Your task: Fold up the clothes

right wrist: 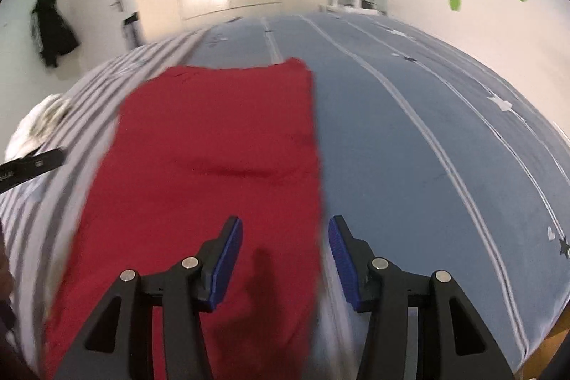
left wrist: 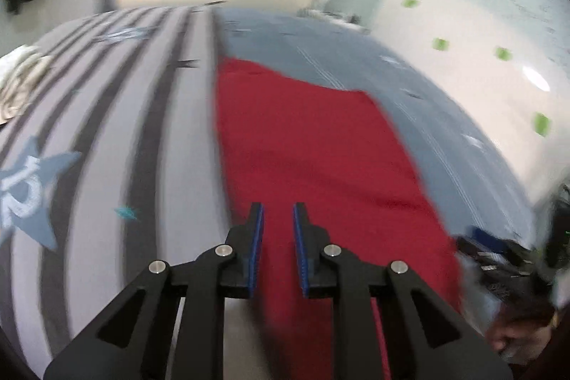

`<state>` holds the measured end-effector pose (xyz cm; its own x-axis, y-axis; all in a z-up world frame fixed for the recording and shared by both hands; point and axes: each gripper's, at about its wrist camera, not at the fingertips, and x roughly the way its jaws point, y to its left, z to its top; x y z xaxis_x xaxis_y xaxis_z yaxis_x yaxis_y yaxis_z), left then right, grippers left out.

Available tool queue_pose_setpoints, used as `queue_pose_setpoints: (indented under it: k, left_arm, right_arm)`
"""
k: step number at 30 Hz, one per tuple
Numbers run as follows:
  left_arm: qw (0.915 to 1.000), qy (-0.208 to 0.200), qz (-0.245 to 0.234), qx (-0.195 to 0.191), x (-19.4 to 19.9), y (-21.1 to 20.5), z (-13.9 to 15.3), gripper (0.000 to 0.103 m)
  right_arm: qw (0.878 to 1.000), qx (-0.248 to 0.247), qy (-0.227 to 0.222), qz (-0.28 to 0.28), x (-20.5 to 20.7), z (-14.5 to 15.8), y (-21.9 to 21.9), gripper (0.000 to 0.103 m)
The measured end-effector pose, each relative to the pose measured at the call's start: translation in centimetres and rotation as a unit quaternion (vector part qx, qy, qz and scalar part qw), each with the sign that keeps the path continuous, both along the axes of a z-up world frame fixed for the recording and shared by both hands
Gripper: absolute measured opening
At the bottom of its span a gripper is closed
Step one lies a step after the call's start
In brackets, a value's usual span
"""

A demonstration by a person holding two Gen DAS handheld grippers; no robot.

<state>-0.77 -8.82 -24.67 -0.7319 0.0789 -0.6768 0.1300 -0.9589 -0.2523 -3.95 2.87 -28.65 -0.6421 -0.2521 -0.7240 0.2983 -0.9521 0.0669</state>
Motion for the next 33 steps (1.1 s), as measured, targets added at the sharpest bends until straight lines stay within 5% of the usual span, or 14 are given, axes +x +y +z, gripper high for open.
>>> queue_pose_setpoints:
  k: [3,7,12,17,21,22,25,30,33]
  left_arm:
    - [0.9989,-0.028,-0.025,-0.025,1.5,3.7,-1.7,0.013]
    - [0.9899,-0.103,0.049,-0.085,2.5,2.1,-7.0,0.015]
    - [0.9927,-0.064,0.097,-0.033,6.3,1.9,-4.8,0.015]
    - [0.9997,-0.009,0.023,-0.004,9.1,6.8,-1.0,0.015]
    - [0.9972,-0.059,0.002,-0.045,9.4,9.2,-3.4,0.015]
    - [0.9950,-0.080,0.012,-0.059,9.5,8.8,-4.5,0.008]
    - [0.9958,-0.077,0.014,-0.047,10.8,7.3,-5.5,0.002]
    - [0.9937,-0.081,0.047,-0.062,12.2,7.0,-3.8,0.002]
    - [0.9937,-0.069,0.068,-0.057,12.9,6.5,-3.0,0.012]
  right_arm:
    - [1.000,0.011,-0.014,0.009,2.3,-1.4,-1.0,0.046]
    - [0.998,0.058,-0.031,-0.009,4.0,-5.4,-0.1,0.047]
    - [0.998,0.024,-0.013,-0.051,6.1,-3.8,3.1,0.054]
    - [0.999,-0.025,0.007,-0.021,8.8,-0.6,2.3,0.054]
    - [0.999,-0.007,-0.039,0.006,9.5,-3.0,0.4,0.053]
    - [0.999,0.000,-0.054,0.006,9.4,-4.0,0.5,0.053]
    - [0.996,-0.026,-0.081,0.013,9.5,-5.1,1.8,0.060]
    - [0.999,-0.014,-0.040,-0.002,11.2,-1.9,3.4,0.060]
    - [0.999,-0.014,-0.019,-0.026,11.0,-0.7,5.0,0.060]
